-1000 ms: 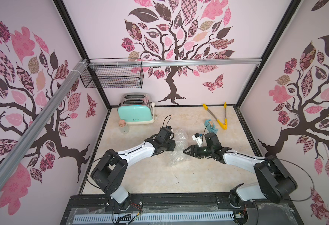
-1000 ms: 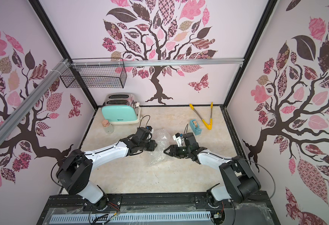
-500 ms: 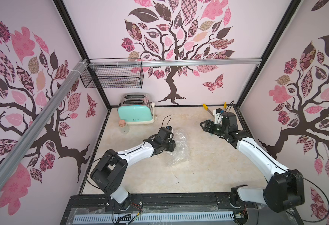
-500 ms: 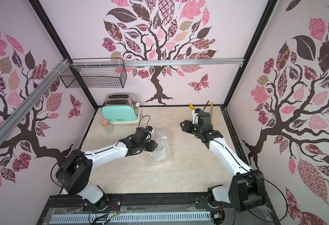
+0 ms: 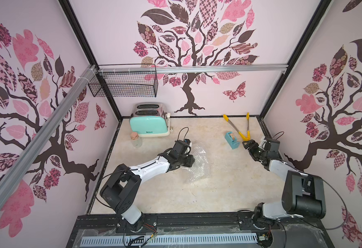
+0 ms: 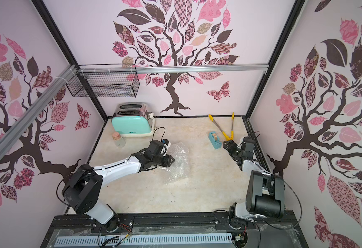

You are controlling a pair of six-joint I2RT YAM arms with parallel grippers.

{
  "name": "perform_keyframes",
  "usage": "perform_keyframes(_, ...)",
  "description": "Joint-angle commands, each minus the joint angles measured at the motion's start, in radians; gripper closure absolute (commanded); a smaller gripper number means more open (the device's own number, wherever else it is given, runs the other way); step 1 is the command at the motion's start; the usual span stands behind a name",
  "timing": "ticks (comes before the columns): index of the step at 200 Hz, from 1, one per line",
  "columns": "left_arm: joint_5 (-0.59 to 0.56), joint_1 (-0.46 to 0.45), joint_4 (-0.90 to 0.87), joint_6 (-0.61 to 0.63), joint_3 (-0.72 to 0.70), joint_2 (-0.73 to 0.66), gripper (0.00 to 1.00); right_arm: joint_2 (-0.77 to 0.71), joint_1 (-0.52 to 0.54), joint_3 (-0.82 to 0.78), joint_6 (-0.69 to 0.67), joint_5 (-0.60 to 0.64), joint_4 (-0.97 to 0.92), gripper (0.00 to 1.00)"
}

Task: Wrap mugs in bubble wrap
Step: Wrap the mug in bubble wrap, then tear off the tape using the Tape Cutter.

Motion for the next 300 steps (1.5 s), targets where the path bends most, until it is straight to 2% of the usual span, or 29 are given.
perform_keyframes(1,0.046,-0.004,0.006,-0.001,-0.015,0.026,0.62,0.124,-0.007,-0.001,0.051,-0.042,0.269,0.09)
perform_keyframes(22,0.048,-0.005,0.003,0.001,-0.014,0.025,0.62,0.251,-0.009,0.006,0.096,-0.119,0.437,0.02)
perform_keyframes(60,0.051,-0.005,0.013,-0.003,-0.022,0.021,0.62,0.44,-0.01,0.064,0.185,-0.252,0.607,0.03)
perform_keyframes(91,0.064,-0.006,0.026,-0.011,-0.024,0.032,0.62,0.507,-0.009,0.062,0.255,-0.31,0.693,0.07)
perform_keyframes(217,0.067,-0.02,0.029,-0.011,-0.022,0.021,0.63,0.391,-0.009,-0.008,0.247,-0.345,0.64,0.15)
perform_keyframes(300,0.064,-0.025,0.029,-0.01,-0.025,0.016,0.63,0.357,-0.009,-0.041,0.285,-0.358,0.7,0.28)
